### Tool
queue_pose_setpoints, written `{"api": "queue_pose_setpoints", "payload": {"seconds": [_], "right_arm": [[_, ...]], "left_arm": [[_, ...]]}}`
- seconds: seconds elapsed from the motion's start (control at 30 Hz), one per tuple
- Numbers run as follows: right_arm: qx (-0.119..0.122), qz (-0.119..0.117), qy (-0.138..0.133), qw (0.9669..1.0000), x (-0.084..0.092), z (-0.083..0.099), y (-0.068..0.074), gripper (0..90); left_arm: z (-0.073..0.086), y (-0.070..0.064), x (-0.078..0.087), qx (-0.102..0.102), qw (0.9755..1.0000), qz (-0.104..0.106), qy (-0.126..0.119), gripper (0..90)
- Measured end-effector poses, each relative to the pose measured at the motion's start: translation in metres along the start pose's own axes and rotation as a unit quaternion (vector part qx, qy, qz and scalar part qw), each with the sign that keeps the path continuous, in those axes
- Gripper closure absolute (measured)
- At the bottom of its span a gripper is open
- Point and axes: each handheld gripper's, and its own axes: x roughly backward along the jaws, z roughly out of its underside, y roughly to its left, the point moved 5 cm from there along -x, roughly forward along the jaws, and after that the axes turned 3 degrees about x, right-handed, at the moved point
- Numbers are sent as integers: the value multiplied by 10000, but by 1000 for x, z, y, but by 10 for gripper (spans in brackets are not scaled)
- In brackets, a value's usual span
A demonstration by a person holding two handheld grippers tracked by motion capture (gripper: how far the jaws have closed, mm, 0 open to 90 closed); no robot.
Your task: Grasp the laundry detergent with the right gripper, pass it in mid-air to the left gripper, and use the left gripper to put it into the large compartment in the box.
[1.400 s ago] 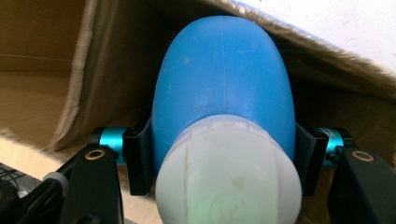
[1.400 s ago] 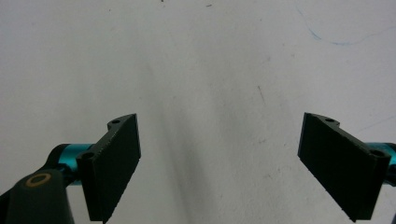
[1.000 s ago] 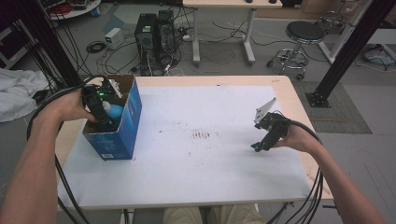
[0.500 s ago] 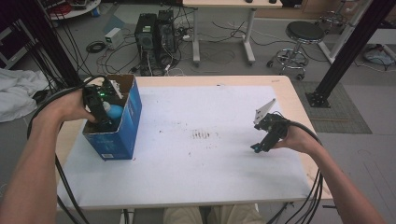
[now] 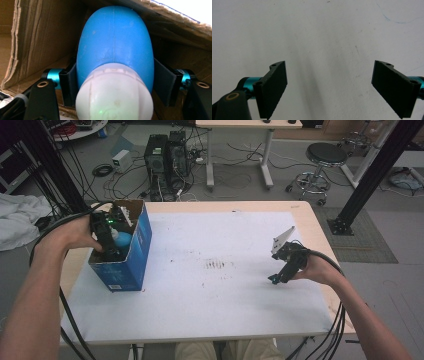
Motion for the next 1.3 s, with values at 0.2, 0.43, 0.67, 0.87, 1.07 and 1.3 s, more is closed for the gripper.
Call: {"api": "queue_pose_setpoints", "payload": {"seconds": [0.2, 0.43, 0.67, 0.87, 1.07, 1.3], "right_arm": [[-5, 7, 21, 10000, -1, 2, 0, 123], [-26, 11, 40, 10000, -1, 2, 1, 123], [-31, 29, 41, 10000, -1, 2, 1, 123], [-53, 47, 31, 10000, 0, 3, 1, 123], [-47, 56, 23, 10000, 1, 3, 1, 123], [-53, 60, 19, 10000, 1, 2, 2, 123]], "left_arm": [[0, 0, 5, 19, 10000, -25, -13, 280], [-1, 1, 12, 48, 10000, -39, -62, 276], [-3, 1, 20, 46, 9999, -73, -123, 265], [-4, 2, 28, 24, 9999, -102, -127, 265], [-7, 2, 42, 10, 9997, -159, -180, 265], [-19, 1, 70, -137, 9986, -429, -263, 265]]}}
